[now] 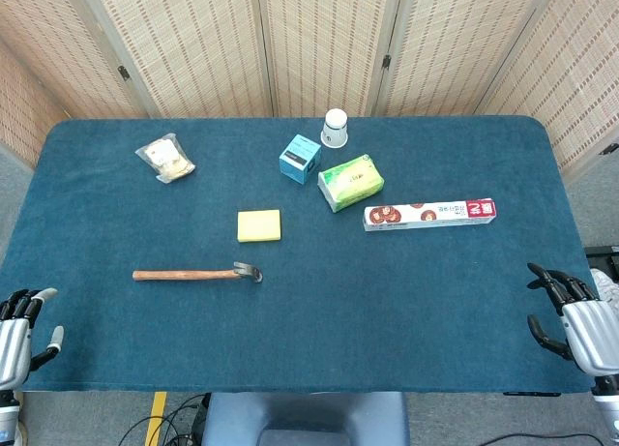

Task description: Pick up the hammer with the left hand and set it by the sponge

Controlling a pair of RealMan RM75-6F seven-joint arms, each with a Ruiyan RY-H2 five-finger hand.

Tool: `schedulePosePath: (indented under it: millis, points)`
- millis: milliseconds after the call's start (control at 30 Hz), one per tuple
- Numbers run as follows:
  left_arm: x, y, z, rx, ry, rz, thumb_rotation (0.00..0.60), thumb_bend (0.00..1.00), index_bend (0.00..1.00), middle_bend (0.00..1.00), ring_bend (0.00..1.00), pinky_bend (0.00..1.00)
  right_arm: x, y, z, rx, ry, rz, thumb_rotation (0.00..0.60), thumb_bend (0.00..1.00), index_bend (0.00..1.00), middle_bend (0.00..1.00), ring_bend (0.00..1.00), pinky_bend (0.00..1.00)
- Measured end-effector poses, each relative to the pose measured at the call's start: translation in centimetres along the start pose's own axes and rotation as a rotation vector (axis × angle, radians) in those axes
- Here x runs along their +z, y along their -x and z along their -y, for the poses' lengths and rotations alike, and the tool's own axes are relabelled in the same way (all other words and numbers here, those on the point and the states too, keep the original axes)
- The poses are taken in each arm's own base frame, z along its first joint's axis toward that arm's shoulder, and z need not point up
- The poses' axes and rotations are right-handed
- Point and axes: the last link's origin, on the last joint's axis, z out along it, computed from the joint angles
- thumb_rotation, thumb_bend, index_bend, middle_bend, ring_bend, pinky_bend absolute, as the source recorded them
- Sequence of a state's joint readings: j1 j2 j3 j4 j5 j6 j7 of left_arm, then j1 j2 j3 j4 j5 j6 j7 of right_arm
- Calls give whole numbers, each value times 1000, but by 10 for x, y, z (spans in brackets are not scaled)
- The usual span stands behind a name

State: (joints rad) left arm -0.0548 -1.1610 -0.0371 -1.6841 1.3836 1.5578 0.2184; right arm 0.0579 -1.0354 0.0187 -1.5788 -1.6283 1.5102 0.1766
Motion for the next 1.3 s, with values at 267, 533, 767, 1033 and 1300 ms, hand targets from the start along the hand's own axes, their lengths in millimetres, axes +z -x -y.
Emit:
schedulePosePath:
  millis: [267,533,767,1033,1300]
  points:
    - [15,-4,-12,-21,65,6,600,424,274,276,180,253,1,-3,1,-5,-10,-10,600,348,92,347,194,238]
    - [50,-2,-51,-23,229,82,600,424,267,276,180,253,-1,-7,1,-10,-17,-20,600,348,92,347,195,238]
    - [90,10,-104,21,384,196,600,423,245,276,180,253,-5,-7,-1,-12,-10,-26,600,349,92,347,194,238]
    - [122,36,-152,55,427,278,600,424,212,275,179,251,-9,-6,-6,-12,9,-28,600,349,92,347,194,238]
    - [129,60,-183,67,444,361,600,424,213,275,178,251,-8,-5,-10,-11,20,-21,600,348,92,350,195,238]
